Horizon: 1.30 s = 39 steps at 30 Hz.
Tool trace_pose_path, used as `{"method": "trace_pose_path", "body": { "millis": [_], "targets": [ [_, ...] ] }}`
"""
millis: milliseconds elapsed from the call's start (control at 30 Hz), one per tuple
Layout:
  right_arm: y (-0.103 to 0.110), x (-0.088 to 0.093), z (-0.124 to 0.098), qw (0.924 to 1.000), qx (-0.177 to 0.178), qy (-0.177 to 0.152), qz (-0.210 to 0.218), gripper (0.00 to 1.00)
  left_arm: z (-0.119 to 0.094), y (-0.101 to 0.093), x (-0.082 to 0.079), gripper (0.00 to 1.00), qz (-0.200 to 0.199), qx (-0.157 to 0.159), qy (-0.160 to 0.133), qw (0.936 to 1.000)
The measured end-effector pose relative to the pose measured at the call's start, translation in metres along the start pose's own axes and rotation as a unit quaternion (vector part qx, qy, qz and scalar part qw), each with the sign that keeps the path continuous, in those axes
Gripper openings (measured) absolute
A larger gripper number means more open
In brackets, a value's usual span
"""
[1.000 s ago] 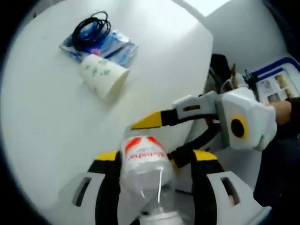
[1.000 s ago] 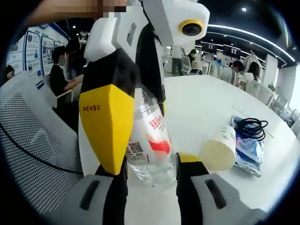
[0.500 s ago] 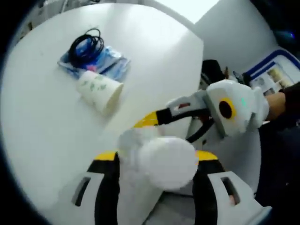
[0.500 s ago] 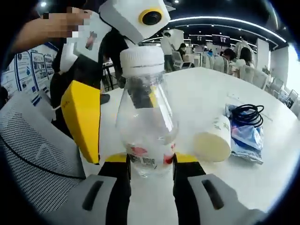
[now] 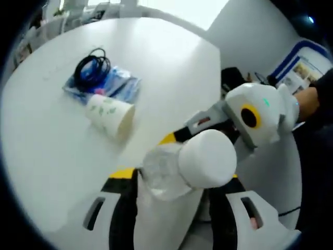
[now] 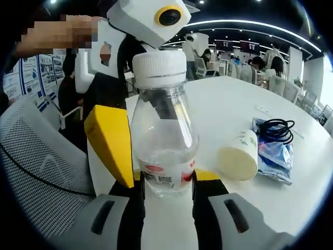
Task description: Arrange the tabletop items into an orderly group along one side of the table until the central work area is clear of visible clutter.
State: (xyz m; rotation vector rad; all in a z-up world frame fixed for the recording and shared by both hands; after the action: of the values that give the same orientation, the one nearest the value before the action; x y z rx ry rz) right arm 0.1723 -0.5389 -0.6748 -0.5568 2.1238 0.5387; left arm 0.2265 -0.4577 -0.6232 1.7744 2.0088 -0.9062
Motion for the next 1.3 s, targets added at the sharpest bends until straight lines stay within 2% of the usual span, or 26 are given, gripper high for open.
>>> {"method": "trace_pose_path", "body": {
  "millis": [33,67,100,267,300,400,433,567,633,700,767,967,1100,1300],
  "targets": [
    [0.000,0.000,0.000,1.0000,0.000,0.000,0.001,0.33,0.001,0.000,0.001,0.52,0.009,-0.004,-0.005,0.9999],
    [0.000,0.000,0.000,1.0000,-0.002,-0.001,0.000,0.33,0.002,0.000,0.001,0.52,0.036,-0.005,-0.021,0.9991],
    [0.000,0.000,0.000,1.0000,-0.004,-0.001,0.000,0.33,0.002,-0.001,0.001,0.53,0.041,-0.005,-0.024,0.9989],
    [0.000,0.000,-0.001,0.9998,-0.015,0.004,-0.009,0.33,0.001,-0.001,0.005,0.54,0.063,0.010,-0.025,0.9977],
    [-0.001,0.000,-0.001,0.9998,-0.017,0.006,-0.009,0.33,0.001,-0.001,0.005,0.54,0.087,0.017,-0.031,0.9955],
    [-0.001,-0.001,0.000,0.9995,-0.025,0.011,-0.019,0.33,-0.001,0.001,0.007,0.56,0.103,0.019,-0.029,0.9941],
    [-0.001,-0.002,0.000,0.9993,-0.028,0.013,-0.020,0.33,-0.001,0.002,0.005,0.56,0.141,0.027,-0.038,0.9889],
    [-0.003,-0.002,0.000,0.9984,-0.041,0.022,-0.032,0.33,-0.002,0.004,0.004,0.54,0.184,0.022,-0.028,0.9822],
    [-0.004,-0.002,-0.001,0.9979,-0.047,0.025,-0.036,0.33,-0.002,0.004,0.000,0.52,0.210,0.028,-0.041,0.9763],
    [-0.004,-0.003,-0.002,0.9979,-0.047,0.029,-0.036,0.34,-0.002,0.003,-0.001,0.50,0.216,0.032,-0.040,0.9750],
    [-0.005,-0.002,-0.002,0.9982,-0.044,0.035,-0.019,0.34,0.000,0.000,-0.003,0.49,0.236,0.043,-0.040,0.9700],
    [-0.005,0.001,-0.010,0.9986,-0.035,0.034,-0.022,0.35,0.001,-0.001,-0.003,0.49,0.251,0.055,-0.032,0.9659],
    [-0.005,-0.001,-0.015,0.9991,-0.031,0.027,-0.014,0.42,0.002,0.000,-0.003,0.49,0.264,0.058,-0.026,0.9625],
    [-0.007,-0.005,-0.028,0.9989,-0.015,0.037,-0.023,0.53,0.006,0.000,-0.003,0.49,0.277,0.060,-0.020,0.9589]
  ]
}}
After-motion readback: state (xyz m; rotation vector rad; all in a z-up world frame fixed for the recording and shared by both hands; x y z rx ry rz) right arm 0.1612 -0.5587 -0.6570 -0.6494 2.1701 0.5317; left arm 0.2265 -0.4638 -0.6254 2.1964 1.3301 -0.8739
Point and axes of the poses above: the point that each gripper's makers call its tool centre point, and the gripper's own axes: z roughly forward along the fingers, y roughly to its left, x roughly out of its underside, the point moved 8 cm from there along -z, roughly backward along the fingers, and after that the axes turned 11 degrees about z, right-handed, at the moved point
